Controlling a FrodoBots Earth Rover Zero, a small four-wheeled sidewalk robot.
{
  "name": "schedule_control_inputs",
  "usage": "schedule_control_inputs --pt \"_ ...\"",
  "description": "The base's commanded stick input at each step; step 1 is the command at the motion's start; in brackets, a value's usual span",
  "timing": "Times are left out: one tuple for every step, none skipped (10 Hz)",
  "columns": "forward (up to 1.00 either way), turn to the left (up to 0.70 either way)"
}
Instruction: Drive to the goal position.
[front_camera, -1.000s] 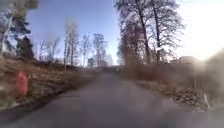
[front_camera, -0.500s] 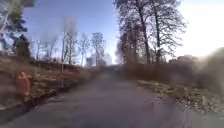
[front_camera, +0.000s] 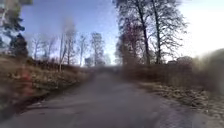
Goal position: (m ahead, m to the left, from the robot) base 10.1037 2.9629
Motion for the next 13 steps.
schedule_control_inputs --pt "1.0 0.0" --pt "1.0 0.0" --pt "1.0 0.0" --pt "1.0 0.0" --pt "1.0 0.0" --pt "1.0 0.0" --pt "1.0 0.0" --pt "1.0 0.0" --pt "1.0 0.0" --pt "1.0 0.0" --pt "1.0 0.0" --pt "1.0 0.0" --pt "1.0 0.0"
